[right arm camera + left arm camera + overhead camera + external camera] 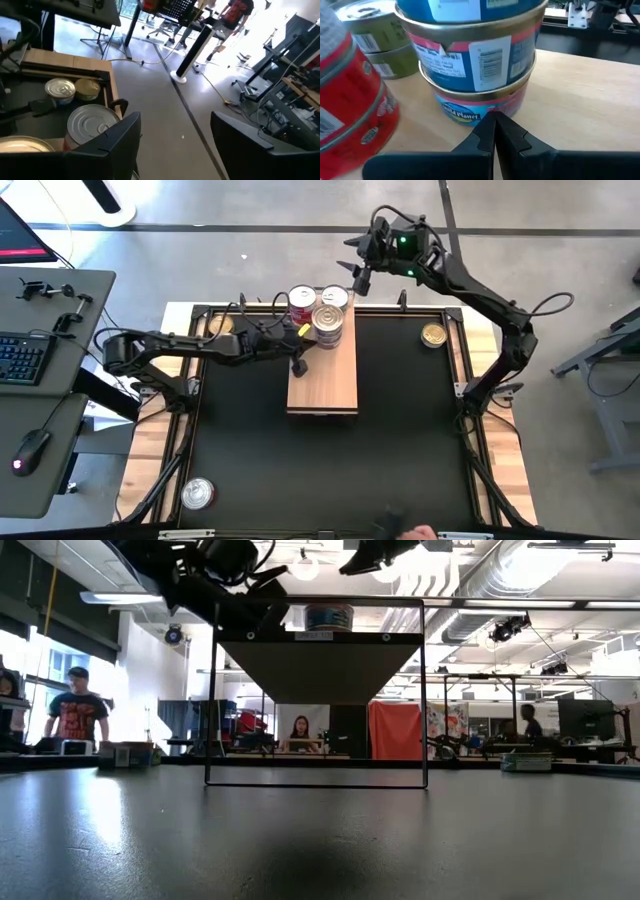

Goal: Stack canned seafood by type on shelf
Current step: Adjust the stacked tuna cans on the shelf

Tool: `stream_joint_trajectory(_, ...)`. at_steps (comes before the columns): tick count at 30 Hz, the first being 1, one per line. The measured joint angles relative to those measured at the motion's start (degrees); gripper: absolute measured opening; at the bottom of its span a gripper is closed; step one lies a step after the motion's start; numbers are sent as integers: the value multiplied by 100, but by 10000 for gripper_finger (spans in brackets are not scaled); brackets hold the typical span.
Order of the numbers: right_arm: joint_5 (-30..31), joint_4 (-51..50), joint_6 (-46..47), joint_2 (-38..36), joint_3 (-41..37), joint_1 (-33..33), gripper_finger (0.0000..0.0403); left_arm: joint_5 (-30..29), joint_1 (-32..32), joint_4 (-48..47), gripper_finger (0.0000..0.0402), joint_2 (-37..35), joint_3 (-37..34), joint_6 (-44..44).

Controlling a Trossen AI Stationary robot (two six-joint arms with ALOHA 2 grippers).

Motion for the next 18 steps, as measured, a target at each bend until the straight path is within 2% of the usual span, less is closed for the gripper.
stream_joint_trajectory(11, 13, -40, 98, -61, 1, 57, 231, -23, 31, 603, 0, 325, 0, 3)
stream_joint_trajectory(18, 8, -44, 98, -61, 0, 126, 231, -524, 85, 618, 0, 331, 0, 11)
